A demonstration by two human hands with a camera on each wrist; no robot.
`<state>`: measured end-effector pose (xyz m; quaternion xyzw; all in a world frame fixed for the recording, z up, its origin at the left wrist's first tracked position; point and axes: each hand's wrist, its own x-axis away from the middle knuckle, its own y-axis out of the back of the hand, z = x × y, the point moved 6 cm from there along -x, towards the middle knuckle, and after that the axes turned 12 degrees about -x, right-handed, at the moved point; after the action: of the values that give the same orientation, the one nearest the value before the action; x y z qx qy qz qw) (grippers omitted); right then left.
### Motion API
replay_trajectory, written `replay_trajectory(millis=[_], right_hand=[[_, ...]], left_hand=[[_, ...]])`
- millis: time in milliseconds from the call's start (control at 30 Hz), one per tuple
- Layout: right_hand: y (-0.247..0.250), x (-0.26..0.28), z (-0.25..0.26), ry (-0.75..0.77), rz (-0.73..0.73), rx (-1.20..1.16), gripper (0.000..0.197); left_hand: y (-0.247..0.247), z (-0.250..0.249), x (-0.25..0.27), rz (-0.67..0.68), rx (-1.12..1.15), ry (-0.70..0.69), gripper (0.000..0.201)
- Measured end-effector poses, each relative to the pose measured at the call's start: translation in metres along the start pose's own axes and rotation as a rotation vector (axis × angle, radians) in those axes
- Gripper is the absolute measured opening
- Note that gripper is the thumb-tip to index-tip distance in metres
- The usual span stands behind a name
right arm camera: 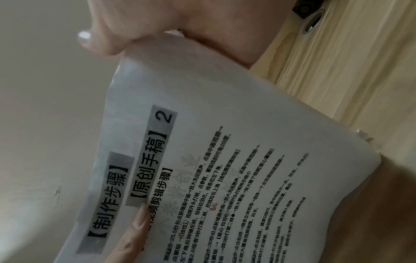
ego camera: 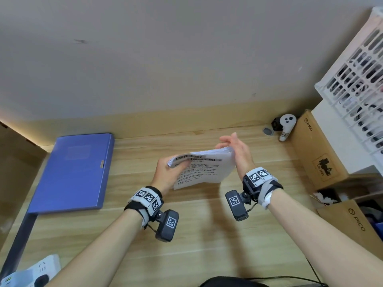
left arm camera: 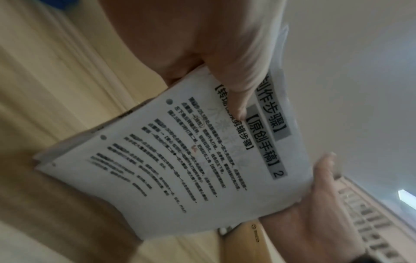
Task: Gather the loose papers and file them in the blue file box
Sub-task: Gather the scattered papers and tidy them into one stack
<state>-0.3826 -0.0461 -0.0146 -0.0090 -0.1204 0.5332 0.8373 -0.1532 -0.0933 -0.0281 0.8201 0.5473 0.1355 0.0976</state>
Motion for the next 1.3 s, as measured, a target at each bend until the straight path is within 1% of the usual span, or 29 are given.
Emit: replay_trajectory(millis=[100,200,267,333,367,400,467,567,633,700,767,800,833,900,966,1033,1066,1133,1166,1200,1233,1300], right_hand=[[0.006,0.000,-0.006,0.014,0.120,0.054,0.063],[0.008,0.004,-0.012,0.000,0.210,-0.038,0.061],[0.007,0.006,-0.018,-0.057,0.250,0.018,0.059],[0.009,0.005,-0.021,-0.083,0.221,0.102,0.044],[0.011,0.003,-0.019,-0.075,0.187,0.108,0.039],[0.013,0.000,-0.016,-0.059,0.156,0.093,0.035],[0.019,-0.005,-0.012,-0.048,0.140,0.031,0.032],[0.027,-0.003,-0.023,-0.101,0.158,-0.003,0.038],[0.032,0.004,-0.040,-0.142,0.181,0.005,0.044],[0.038,0.013,-0.055,-0.166,0.206,-0.005,0.054],[0.046,0.016,-0.064,-0.200,0.200,-0.024,0.061],[0.049,0.016,-0.066,-0.221,0.191,-0.031,0.058],[0.053,0.014,-0.069,-0.248,0.172,-0.037,0.051],[0.062,0.008,-0.071,-0.290,0.098,-0.029,0.038],[0.075,0.000,-0.072,-0.293,0.002,-0.015,0.032],[0.090,-0.011,-0.077,-0.293,-0.096,-0.009,0.024],[0.097,-0.016,-0.083,-0.317,-0.133,-0.004,0.022],[0.111,-0.028,-0.102,-0.399,-0.141,0.065,0.022],[0.118,-0.036,-0.116,-0.458,-0.126,0.113,0.027],[0.125,-0.043,-0.130,-0.511,-0.117,0.164,0.033],[0.129,-0.048,-0.139,-0.548,-0.112,0.237,0.037],[0.136,-0.056,-0.148,-0.548,-0.130,0.380,0.038]], left_hand=[[0.003,0.002,-0.002,-0.086,0.119,0.075,0.022],[0.004,0.001,-0.008,-0.144,0.148,0.126,0.016],[0.003,-0.003,-0.012,-0.170,0.131,0.130,0.011],[0.001,-0.012,-0.015,-0.151,0.148,0.103,0.006],[0.000,-0.017,-0.015,-0.134,0.162,0.078,0.011],[-0.001,-0.020,-0.017,-0.123,0.181,0.061,0.013],[0.002,-0.020,-0.018,-0.116,0.194,0.051,0.014],[-0.004,-0.007,-0.011,-0.103,0.171,0.080,0.026],[-0.016,0.008,-0.001,-0.078,0.127,0.109,0.027],[-0.031,0.020,0.010,-0.060,0.089,0.143,0.030],[-0.042,0.027,0.014,-0.047,0.067,0.164,0.034],[-0.046,0.028,0.014,-0.043,0.061,0.171,0.034],[-0.049,0.028,0.014,-0.042,0.064,0.184,0.032],[-0.054,0.029,0.009,-0.046,0.098,0.246,0.028],[-0.064,0.036,0.000,-0.026,0.104,0.328,0.025],[-0.078,0.051,-0.011,0.005,0.051,0.419,0.022],[-0.086,0.063,-0.016,0.026,0.012,0.479,0.021],[-0.105,0.090,-0.021,0.093,-0.048,0.625,0.024],[-0.115,0.104,-0.022,0.133,-0.076,0.693,0.026],[-0.122,0.115,-0.021,0.164,-0.103,0.743,0.030],[-0.128,0.127,-0.021,0.167,-0.123,0.785,0.040],[-0.132,0.150,-0.021,0.107,-0.170,0.837,0.064]])
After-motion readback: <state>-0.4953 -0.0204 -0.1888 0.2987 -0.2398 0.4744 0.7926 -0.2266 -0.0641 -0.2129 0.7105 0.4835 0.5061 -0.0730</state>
